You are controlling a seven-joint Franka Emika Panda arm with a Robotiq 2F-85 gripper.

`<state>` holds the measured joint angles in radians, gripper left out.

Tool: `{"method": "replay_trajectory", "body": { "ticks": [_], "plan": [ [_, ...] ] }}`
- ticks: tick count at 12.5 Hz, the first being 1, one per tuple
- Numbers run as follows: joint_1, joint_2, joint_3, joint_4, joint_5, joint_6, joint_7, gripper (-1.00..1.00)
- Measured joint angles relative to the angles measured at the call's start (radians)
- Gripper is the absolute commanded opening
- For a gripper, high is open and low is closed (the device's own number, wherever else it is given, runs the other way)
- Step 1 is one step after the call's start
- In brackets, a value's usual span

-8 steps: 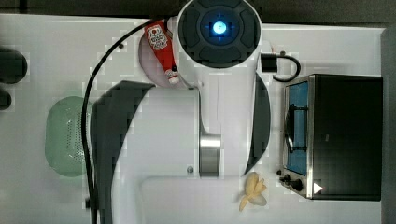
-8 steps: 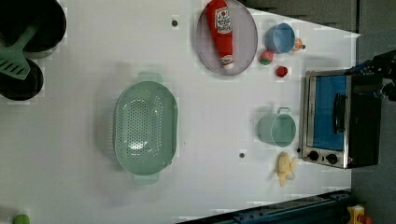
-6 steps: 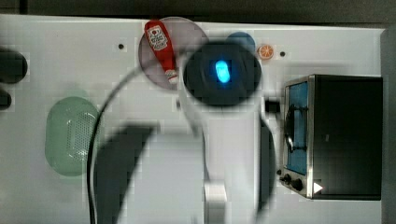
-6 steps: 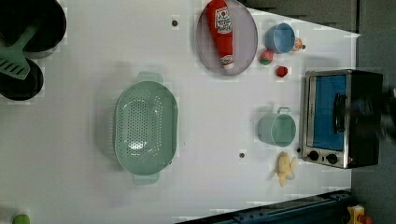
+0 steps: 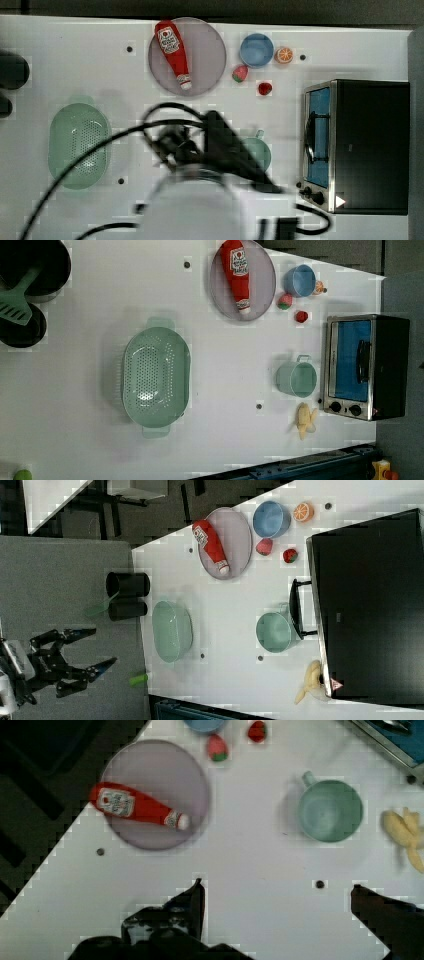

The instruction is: Drag strainer left to right.

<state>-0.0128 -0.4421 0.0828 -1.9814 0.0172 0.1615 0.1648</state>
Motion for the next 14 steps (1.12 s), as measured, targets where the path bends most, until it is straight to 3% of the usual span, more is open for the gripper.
{"method": "replay_trajectory", "body": {
  "ticks": [3,7,9,14],
  "plan": [
    [-0.005,0.094,0.151,-0.004,-0.001,0.059,0.109,1.0],
    [0.027,0.326,0.371,-0.015,0.022,0.15,0.374,1.0],
    [0.064,0.403,0.418,-0.052,0.012,0.249,0.553,1.0],
    [0.079,0.573,0.527,-0.052,-0.008,0.391,0.874,1.0]
  ]
}}
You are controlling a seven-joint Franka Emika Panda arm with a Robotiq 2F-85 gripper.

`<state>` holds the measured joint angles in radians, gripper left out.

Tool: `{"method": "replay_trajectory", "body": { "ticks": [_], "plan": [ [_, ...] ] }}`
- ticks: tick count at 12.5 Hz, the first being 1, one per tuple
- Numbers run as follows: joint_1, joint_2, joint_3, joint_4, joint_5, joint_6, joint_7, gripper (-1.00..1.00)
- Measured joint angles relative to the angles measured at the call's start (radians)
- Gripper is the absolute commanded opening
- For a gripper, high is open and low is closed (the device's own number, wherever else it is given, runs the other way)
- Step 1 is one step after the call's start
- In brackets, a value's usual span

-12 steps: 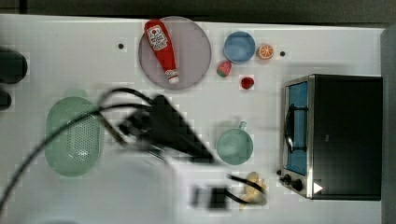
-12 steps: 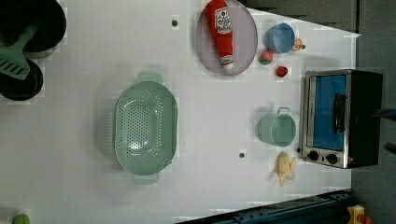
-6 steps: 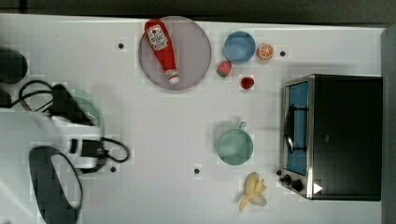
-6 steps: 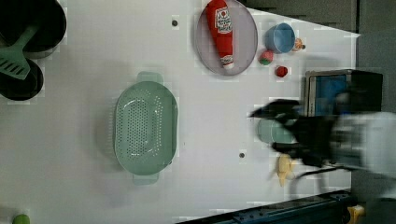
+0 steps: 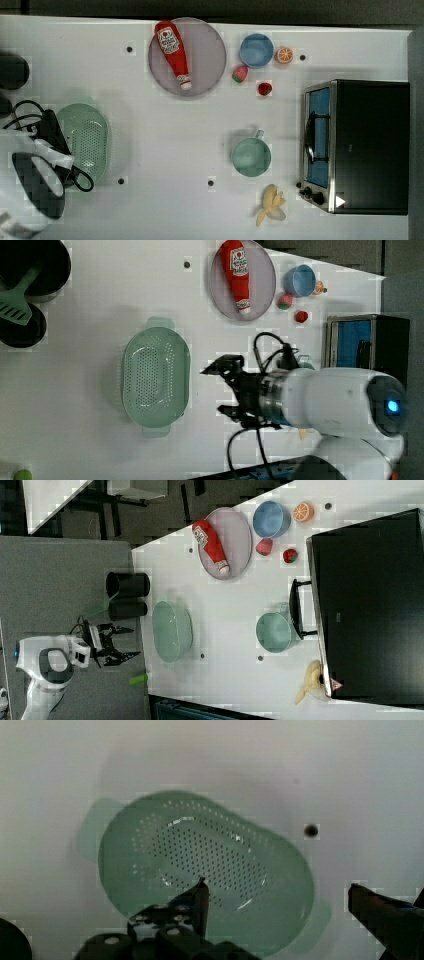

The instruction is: Drag strainer left to right.

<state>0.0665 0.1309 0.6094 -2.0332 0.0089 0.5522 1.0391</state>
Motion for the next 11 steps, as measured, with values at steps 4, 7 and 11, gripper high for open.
{"method": "replay_trajectory", "body": {
  "ticks": [4,7,11],
  "plan": [
    [-0.001,0.132,-0.008,-0.039,-0.03,0.187,0.13,1.0],
    [-0.013,0.253,-0.035,-0.074,-0.03,0.341,0.174,1.0],
    [0.029,0.394,-0.123,-0.072,-0.029,0.445,0.198,1.0]
  ]
}}
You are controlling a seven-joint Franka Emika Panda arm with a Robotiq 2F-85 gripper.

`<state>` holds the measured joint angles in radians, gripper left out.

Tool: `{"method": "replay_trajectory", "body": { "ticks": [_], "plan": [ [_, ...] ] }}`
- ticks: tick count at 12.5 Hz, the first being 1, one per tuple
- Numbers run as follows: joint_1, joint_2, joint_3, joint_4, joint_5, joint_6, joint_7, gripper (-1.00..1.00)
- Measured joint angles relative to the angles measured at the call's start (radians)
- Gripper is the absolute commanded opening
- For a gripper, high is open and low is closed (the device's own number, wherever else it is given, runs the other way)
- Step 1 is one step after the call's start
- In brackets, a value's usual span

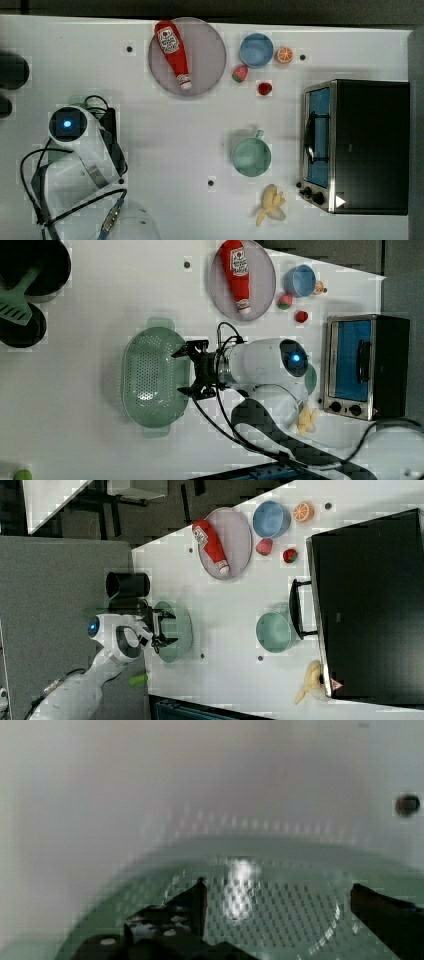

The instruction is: Drag strainer left to right.

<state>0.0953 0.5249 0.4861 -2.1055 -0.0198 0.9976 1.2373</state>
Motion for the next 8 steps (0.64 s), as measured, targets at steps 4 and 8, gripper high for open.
{"method": "replay_trajectory", "body": {
  "ticks": [4,8],
  "plan": [
    [0.116,0.06,-0.119,-0.014,-0.012,0.071,0.012,1.0],
    [0.233,0.059,-0.225,-0.021,-0.005,0.087,0.015,1.0]
  ]
}}
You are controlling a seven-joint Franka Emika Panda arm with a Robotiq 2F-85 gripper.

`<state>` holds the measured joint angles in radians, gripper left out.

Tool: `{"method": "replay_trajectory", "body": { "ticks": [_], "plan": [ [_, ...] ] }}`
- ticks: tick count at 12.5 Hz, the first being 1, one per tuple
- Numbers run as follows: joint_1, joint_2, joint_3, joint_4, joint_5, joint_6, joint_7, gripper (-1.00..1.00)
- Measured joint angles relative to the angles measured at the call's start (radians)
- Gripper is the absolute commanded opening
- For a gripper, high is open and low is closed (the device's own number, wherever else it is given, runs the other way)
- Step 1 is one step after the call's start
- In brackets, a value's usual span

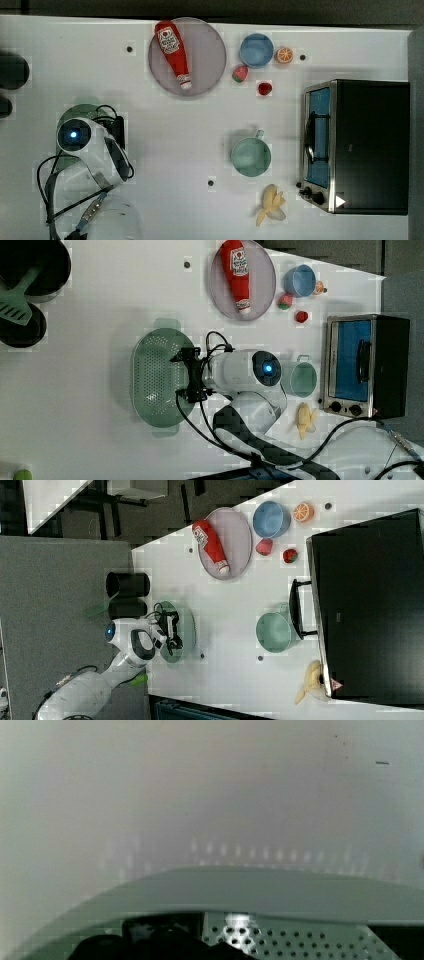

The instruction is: Drag strainer left to right.

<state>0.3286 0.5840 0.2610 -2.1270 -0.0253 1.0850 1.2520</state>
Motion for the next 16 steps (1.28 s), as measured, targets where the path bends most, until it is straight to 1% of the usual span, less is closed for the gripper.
{"method": "replay_trajectory", "body": {
  "ticks": [1,3,6,7,8,10,12,14,16],
  "plan": [
    [0.019,0.0,-0.021,0.0,-0.001,-0.003,0.0,1.0],
    [0.027,-0.002,-0.031,-0.002,0.004,0.004,0.027,1.0],
    [0.017,-0.031,-0.038,-0.008,0.01,-0.035,0.04,1.0],
    [0.015,-0.04,-0.048,-0.01,-0.009,-0.031,0.044,1.0],
    [0.008,-0.048,-0.057,-0.018,-0.01,-0.025,0.041,1.0],
    [-0.02,-0.053,-0.063,-0.023,0.033,-0.016,0.037,1.0],
    [-0.051,-0.095,-0.075,-0.08,0.012,-0.033,0.024,1.0],
    [-0.069,-0.124,-0.106,-0.123,0.018,-0.053,-0.02,1.0],
    [-0.112,-0.128,-0.116,-0.148,0.025,-0.036,-0.058,1.0]
  ]
}}
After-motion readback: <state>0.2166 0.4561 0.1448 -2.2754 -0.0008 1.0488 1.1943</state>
